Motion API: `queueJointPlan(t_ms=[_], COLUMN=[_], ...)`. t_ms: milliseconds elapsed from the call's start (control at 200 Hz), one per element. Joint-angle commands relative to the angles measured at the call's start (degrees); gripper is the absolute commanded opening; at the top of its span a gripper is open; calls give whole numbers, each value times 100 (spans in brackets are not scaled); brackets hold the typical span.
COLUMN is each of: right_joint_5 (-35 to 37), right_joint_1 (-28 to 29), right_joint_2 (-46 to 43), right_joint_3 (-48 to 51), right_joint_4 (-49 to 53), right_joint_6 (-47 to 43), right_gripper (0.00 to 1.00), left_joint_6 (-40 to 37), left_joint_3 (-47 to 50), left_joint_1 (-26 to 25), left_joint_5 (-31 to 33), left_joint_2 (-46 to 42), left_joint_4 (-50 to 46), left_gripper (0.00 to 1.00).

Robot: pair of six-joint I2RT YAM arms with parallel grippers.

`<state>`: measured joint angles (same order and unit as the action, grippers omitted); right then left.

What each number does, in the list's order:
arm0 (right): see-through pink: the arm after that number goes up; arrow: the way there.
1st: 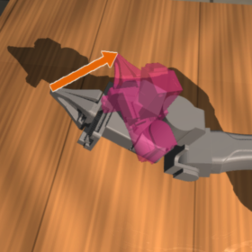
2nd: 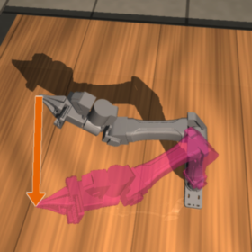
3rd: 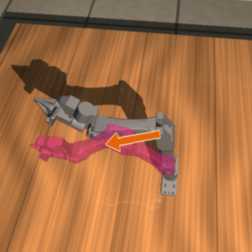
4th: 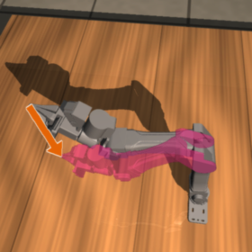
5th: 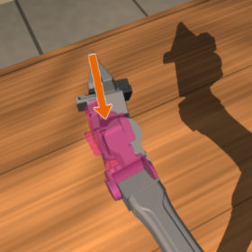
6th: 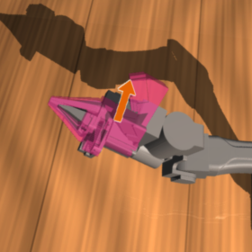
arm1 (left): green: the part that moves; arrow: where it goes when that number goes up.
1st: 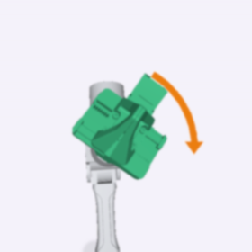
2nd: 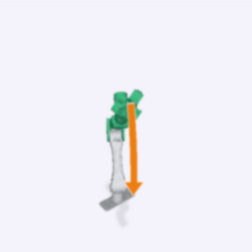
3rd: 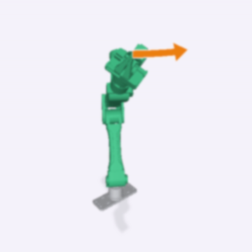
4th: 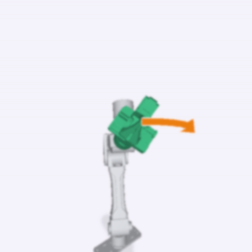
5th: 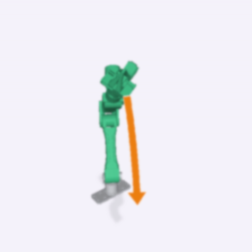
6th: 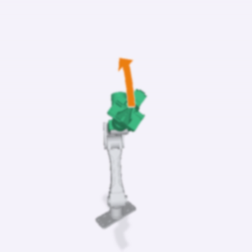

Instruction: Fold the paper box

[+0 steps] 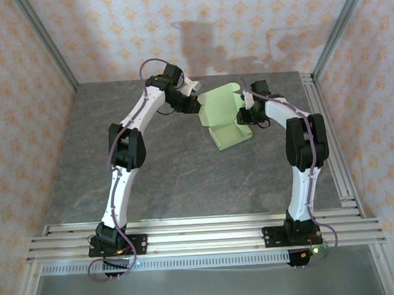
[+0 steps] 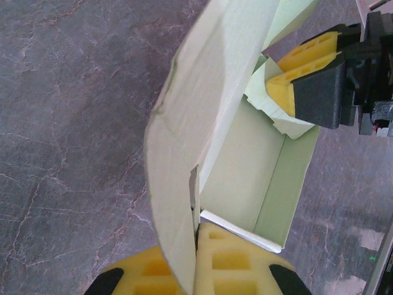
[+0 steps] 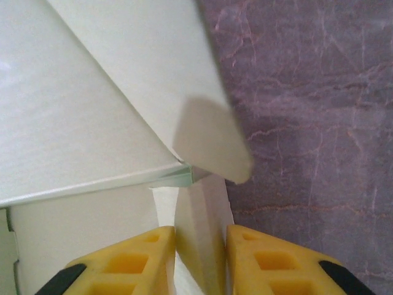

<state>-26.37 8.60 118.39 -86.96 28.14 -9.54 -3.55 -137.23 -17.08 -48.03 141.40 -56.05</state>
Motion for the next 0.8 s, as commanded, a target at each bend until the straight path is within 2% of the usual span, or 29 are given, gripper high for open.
queueJointPlan(t_ms=[0, 155, 420, 796], right_joint_5=[54, 155, 265, 1782], right_joint_1=[45, 47, 103, 721], right_joint_2=[-376, -504, -638, -614], right_joint_3=[207, 430, 602, 801], right_joint_4=[232, 228, 264, 298], right_joint_6=[-218, -163, -252, -311], right_gripper=[31, 35, 17, 12], left_joint_6=[-112, -102, -111, -84], left_joint_3=[-194, -195, -197, -178], left_joint_1=[56, 56, 56, 55], left_joint_5=[-29, -40, -75, -121], left_joint_2=[25, 25, 1, -74], left_joint_4=[-182, -178, -196, -198], left_gripper=[0, 0, 0, 0])
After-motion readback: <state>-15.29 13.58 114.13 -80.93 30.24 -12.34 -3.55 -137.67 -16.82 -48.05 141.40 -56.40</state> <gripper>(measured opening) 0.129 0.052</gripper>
